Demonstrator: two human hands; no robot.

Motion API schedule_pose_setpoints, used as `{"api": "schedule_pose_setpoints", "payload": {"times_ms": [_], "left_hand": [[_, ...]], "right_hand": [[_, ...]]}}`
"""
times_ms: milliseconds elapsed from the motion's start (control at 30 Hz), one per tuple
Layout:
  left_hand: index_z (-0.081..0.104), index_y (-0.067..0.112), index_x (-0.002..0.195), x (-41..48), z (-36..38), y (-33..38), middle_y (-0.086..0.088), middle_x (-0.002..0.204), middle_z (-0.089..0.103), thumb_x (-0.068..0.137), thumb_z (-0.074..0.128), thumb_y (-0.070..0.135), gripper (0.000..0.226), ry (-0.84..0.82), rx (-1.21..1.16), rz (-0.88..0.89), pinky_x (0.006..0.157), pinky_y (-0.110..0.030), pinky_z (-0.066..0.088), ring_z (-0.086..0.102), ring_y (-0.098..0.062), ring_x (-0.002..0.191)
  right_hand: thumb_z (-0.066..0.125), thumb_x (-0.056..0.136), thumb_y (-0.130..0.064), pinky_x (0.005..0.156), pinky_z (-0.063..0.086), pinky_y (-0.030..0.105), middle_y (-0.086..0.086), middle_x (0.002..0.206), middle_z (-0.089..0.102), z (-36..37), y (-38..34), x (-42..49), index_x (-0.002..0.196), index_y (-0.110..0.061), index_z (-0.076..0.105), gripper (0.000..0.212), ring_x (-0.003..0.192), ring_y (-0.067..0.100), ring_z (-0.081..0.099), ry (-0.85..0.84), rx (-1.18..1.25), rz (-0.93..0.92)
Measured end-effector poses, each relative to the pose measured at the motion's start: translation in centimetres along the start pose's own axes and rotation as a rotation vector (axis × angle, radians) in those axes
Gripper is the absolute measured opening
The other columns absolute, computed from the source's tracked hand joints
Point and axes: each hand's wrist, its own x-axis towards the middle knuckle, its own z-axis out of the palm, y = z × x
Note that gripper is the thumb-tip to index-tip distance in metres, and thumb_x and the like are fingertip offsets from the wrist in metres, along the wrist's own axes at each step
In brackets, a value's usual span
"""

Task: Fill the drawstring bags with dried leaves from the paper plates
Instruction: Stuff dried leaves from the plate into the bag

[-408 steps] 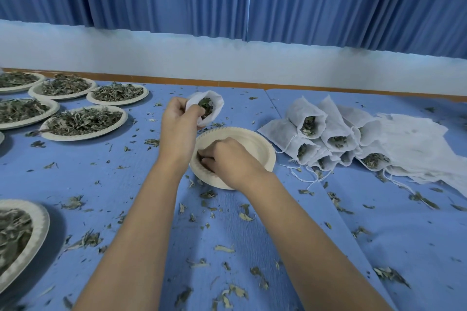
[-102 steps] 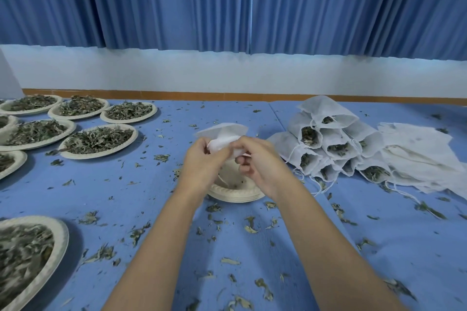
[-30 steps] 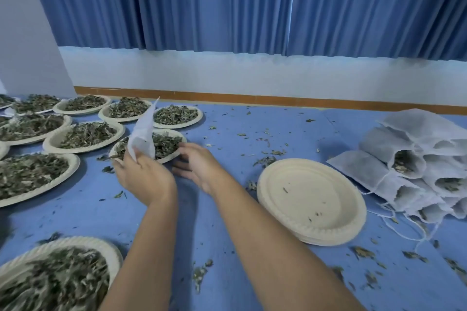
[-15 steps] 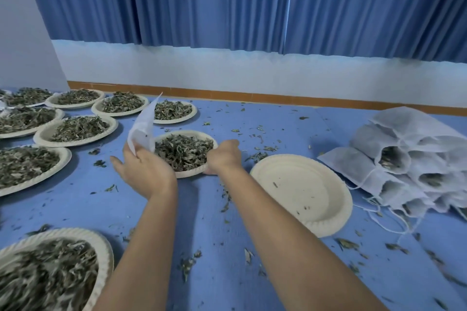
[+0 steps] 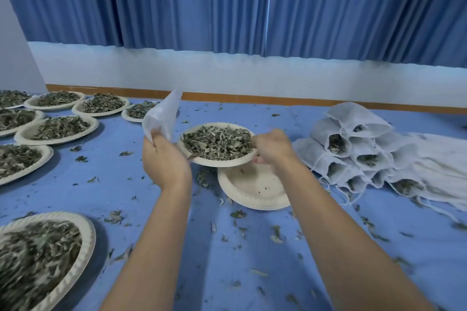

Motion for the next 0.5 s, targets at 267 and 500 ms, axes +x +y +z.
{"api": "schedule_pose_setpoints", "payload": {"times_ms": [267, 500], "left_hand": [[0.060, 0.010, 0.100, -6.1, 1.9, -2.3, -0.001, 0.081, 0.058, 0.101, 0.034, 0.033, 0.035, -0.145, 0.076, -0.054, 0.071, -0.037, 0.041, 0.058, -0.023, 0.084], [0.053, 0.010, 0.090, -6.7, 1.6, -3.0, 0.002, 0.070, 0.047, 0.101, 0.034, 0.029, 0.029, -0.180, 0.171, -0.006, 0.053, -0.032, 0.030, 0.045, -0.014, 0.063]], "right_hand": [[0.054, 0.081, -0.008, 0.081, 0.055, 0.049, 0.012, 0.059, 0.058, -6.2, 4.5, -2.0, 0.061, -0.005, 0.052, 0.020, 0.067, 0.030, 0.060, 0.158, -0.096, 0.002], [0.047, 0.091, -0.019, 0.053, 0.028, 0.030, 0.009, 0.066, 0.047, -6.6, 6.0, -2.7, 0.053, -0.010, 0.040, 0.040, 0.068, 0.026, 0.044, 0.233, -0.387, -0.068]]}}
